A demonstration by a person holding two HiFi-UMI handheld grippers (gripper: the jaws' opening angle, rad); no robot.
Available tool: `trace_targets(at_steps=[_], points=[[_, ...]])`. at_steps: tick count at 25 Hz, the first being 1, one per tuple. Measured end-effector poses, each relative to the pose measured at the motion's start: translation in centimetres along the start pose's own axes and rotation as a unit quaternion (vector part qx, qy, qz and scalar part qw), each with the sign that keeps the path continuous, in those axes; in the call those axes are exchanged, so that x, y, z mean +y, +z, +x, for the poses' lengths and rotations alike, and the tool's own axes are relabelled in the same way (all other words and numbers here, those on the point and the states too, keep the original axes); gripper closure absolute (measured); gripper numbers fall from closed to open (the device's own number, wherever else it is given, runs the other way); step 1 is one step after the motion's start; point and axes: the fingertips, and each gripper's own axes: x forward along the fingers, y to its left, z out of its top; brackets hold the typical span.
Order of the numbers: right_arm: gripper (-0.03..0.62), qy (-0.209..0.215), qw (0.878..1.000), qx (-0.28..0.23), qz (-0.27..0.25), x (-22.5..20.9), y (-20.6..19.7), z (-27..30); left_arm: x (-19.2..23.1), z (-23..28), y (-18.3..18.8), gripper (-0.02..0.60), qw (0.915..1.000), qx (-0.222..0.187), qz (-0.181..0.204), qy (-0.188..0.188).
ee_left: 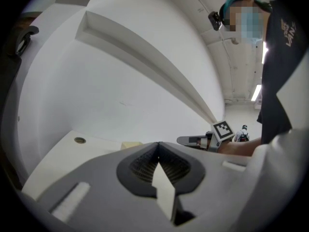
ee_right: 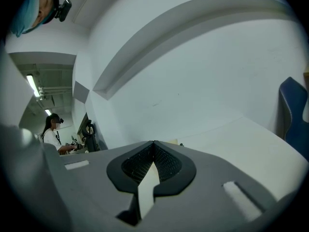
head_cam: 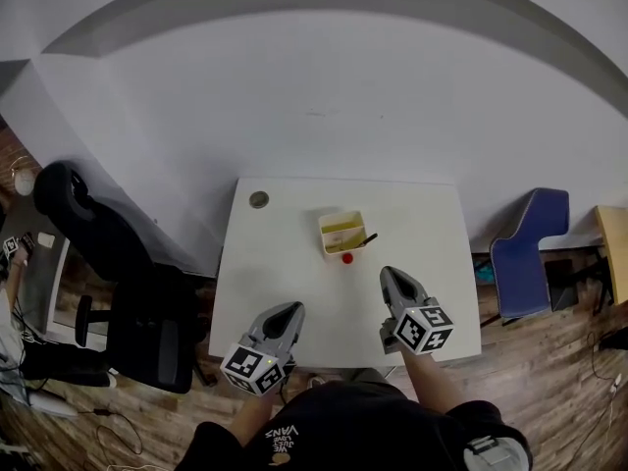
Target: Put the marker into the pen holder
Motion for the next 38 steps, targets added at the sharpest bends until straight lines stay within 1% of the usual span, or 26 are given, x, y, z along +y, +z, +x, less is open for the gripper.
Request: trace_targets(at_steps=[13, 23, 32, 38], points=[[0.592, -0.017, 1.0, -0.017, 0.009, 2.0, -0.9, -4.6, 0.0, -0.9, -1.2, 0.529, 0.9995, 0.012, -0.012, -0.028], [0.592, -0.028, 0.999, -0.018, 0.006, 3.7, -2.2, -6.9, -0.1, -1.2, -1.4, 0.529, 0.9984, 0.011, -0.018, -0.052], [0.592, -0.028, 1.0, -0.011, 0.008, 4.8, -3.6, -7.5, -0.2, -1.3, -1.7, 0.529, 0.9982, 0.011, -0.023, -0.055], [0.592, -0.021, 1.0, 0.005, 0.005, 5.0, -4.4, -7.2, -0.4, -1.1, -2.0, 0.529, 0.9982, 0.01, -0.029, -0.052]])
